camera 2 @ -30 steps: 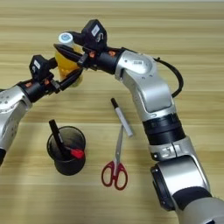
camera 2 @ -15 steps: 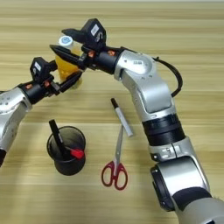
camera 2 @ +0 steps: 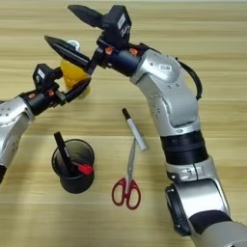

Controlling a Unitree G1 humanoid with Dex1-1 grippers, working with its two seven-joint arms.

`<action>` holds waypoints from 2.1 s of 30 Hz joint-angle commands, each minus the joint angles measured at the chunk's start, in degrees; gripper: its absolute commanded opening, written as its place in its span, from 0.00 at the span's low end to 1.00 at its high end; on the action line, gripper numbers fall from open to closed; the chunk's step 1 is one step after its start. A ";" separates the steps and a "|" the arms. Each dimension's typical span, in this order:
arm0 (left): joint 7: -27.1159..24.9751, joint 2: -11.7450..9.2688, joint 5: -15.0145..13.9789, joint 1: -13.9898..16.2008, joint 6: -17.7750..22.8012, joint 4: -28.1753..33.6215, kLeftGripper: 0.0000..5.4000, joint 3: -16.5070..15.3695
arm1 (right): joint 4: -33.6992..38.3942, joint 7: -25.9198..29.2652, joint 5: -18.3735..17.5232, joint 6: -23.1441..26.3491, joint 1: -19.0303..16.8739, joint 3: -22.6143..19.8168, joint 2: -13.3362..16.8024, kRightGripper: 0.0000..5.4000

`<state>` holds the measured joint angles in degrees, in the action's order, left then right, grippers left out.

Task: Move the objects on the table

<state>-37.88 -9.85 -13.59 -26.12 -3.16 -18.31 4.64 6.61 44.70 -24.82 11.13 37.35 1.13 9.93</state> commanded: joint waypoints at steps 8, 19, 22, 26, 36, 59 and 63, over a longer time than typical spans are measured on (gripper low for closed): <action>0.05 -2.01 0.55 -0.78 -1.53 -1.54 0.63 -1.87 | -2.11 -10.90 7.32 -18.12 -12.86 -7.91 -0.03 1.00; 1.40 -2.56 1.25 -0.18 -2.65 -3.64 0.63 -3.10 | -13.61 -26.49 18.02 -36.24 -21.19 -11.54 -2.54 1.00; 2.13 -2.43 1.59 0.02 -2.73 -4.05 0.63 -3.22 | -16.11 -29.84 21.01 -38.84 -22.36 -11.63 -2.23 1.00; 3.55 -2.17 2.35 -0.13 -2.57 -5.17 0.63 -3.29 | -19.91 -33.07 23.26 -39.80 -23.25 -11.60 -1.55 1.00; 8.36 -1.12 4.52 -1.52 -2.07 -8.57 0.63 -3.06 | -25.28 -37.70 25.08 -40.77 -26.58 -9.93 -2.52 1.00; 17.87 4.78 9.08 -12.66 -7.73 -30.72 0.63 -4.44 | -25.91 -38.40 21.53 -31.90 -26.15 -9.97 -2.72 1.00; 18.25 5.40 9.08 -14.66 -9.56 -35.25 0.63 -5.24 | -25.81 -38.15 21.10 -32.26 -26.09 -9.94 -2.83 1.00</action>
<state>-20.16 -4.94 -4.78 -37.84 -10.49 -51.86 0.14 -19.09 6.58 -2.74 -21.63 10.82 -8.84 7.34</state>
